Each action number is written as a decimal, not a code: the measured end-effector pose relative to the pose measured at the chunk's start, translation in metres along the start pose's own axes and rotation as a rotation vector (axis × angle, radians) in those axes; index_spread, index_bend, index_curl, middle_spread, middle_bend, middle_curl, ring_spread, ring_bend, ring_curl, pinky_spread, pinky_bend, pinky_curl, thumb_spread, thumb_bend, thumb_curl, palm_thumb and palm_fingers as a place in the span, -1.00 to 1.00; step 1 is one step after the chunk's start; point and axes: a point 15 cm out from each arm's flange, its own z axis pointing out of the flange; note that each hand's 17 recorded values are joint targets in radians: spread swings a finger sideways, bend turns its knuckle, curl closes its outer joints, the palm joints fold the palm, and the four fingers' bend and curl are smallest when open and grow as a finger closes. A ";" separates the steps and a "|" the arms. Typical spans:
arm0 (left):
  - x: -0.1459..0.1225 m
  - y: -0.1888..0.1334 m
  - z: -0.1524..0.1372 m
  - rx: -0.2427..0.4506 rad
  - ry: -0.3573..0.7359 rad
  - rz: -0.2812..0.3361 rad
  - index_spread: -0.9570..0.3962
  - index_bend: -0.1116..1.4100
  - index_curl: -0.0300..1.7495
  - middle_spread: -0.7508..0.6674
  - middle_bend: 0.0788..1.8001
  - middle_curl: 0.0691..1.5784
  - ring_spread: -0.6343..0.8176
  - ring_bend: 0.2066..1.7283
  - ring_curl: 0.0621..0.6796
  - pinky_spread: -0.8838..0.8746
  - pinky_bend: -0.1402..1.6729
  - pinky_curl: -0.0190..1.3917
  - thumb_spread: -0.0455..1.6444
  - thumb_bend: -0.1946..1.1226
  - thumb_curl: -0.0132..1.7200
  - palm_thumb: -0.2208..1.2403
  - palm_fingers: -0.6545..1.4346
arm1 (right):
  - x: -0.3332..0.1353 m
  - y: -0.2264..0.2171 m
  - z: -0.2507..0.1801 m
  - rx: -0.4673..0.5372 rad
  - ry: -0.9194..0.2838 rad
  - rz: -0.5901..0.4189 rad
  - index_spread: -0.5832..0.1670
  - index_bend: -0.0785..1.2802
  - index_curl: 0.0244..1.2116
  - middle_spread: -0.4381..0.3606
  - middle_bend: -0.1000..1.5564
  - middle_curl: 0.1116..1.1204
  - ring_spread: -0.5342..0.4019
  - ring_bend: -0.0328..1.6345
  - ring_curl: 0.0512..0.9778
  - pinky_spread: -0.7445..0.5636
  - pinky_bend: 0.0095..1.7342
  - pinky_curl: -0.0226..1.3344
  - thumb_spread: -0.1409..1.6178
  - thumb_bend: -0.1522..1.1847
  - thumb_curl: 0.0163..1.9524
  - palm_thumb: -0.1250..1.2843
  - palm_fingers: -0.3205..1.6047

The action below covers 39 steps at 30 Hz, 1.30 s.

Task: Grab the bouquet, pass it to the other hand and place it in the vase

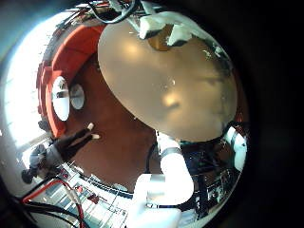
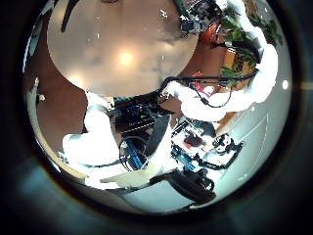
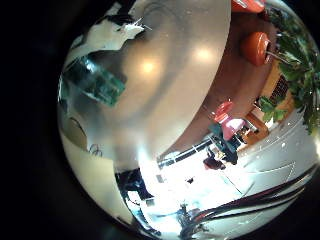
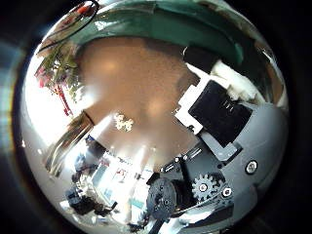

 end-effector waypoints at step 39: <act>0.015 0.011 -0.007 0.009 0.038 -0.074 0.32 -0.61 -0.52 0.42 -0.87 -0.66 0.55 -0.63 -0.65 0.58 -0.64 -0.57 0.40 -0.73 -0.68 -0.55 -0.12 | 0.000 0.000 0.000 0.000 0.000 0.000 -0.35 0.46 0.75 -0.37 0.58 0.60 -0.31 0.66 0.43 -0.21 0.51 0.00 0.31 -0.90 -0.22 0.32 0.43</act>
